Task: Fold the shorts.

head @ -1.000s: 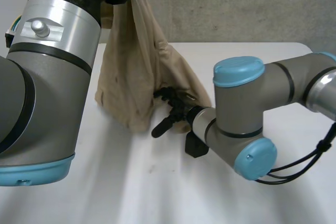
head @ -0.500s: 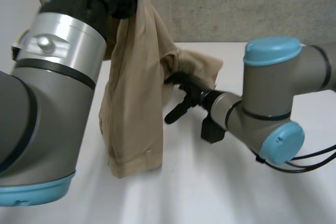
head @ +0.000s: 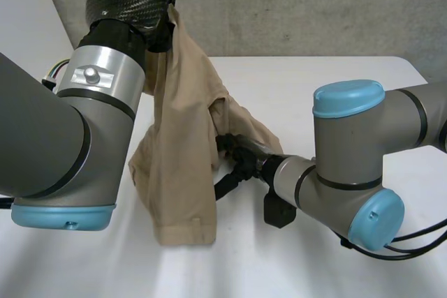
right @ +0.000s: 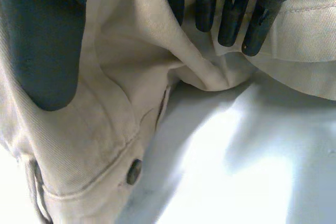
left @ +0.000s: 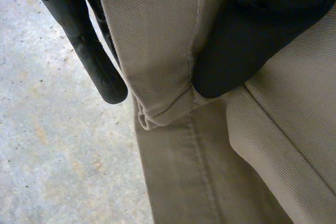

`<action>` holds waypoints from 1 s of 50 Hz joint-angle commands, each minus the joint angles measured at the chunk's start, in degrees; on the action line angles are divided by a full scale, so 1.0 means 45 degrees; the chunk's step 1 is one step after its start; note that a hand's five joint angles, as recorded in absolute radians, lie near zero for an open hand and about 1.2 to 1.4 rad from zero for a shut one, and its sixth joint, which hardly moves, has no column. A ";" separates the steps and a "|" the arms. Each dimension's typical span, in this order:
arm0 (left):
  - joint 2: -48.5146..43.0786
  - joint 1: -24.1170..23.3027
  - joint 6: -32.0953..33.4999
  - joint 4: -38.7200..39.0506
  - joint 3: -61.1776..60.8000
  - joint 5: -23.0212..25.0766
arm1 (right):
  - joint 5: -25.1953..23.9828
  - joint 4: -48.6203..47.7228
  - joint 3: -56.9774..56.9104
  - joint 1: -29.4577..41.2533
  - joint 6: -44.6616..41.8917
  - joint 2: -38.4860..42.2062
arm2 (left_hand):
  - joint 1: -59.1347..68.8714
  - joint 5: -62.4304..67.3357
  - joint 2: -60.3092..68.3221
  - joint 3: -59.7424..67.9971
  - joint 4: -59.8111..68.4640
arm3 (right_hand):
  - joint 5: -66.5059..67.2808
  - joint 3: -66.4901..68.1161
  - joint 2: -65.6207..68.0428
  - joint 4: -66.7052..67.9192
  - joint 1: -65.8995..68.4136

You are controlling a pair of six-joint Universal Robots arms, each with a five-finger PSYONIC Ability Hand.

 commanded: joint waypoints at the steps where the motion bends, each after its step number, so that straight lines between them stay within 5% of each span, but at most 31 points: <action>1: -0.0021 0.0189 0.0023 0.0012 0.0118 0.0038 | -0.0089 0.0635 0.0462 0.0004 -0.0401 -0.0394 | 0.3453 0.3365 0.2535 0.2615 0.2390 | -0.0099 0.0104 -0.0209 -0.0077 0.0459; 26: -0.0196 0.0678 -0.0016 0.0012 0.0138 0.0018 | -0.0500 0.0714 0.0892 0.0317 -0.0264 -0.0316 | 0.3453 0.3365 0.2535 0.2615 0.2390 | 0.0125 0.0328 0.0015 0.0147 0.0683; 42: -0.0216 0.0678 -0.0074 0.0051 0.0216 0.0018 | -0.0461 0.0558 -0.1040 0.2269 0.1141 0.1089 | 0.3453 0.3365 0.2535 0.2615 0.2390 | 0.0909 0.1112 0.0799 0.0931 0.1467; 48: -0.0138 0.0678 -0.0094 0.0013 0.0138 -0.0060 | -0.0033 0.0364 -0.1141 0.2329 0.1259 0.1149 | 0.3453 0.3365 0.2535 0.2615 0.2390 | 1.4176 1.4379 1.4066 1.4198 1.4734; 50: -0.0138 0.0678 -0.0094 0.0012 0.0099 -0.0060 | 0.0145 0.0265 -0.1081 0.2231 0.1240 0.1110 | 0.3453 0.3365 0.2535 0.2615 0.2390 | 1.4205 1.4408 1.4094 1.4226 1.4763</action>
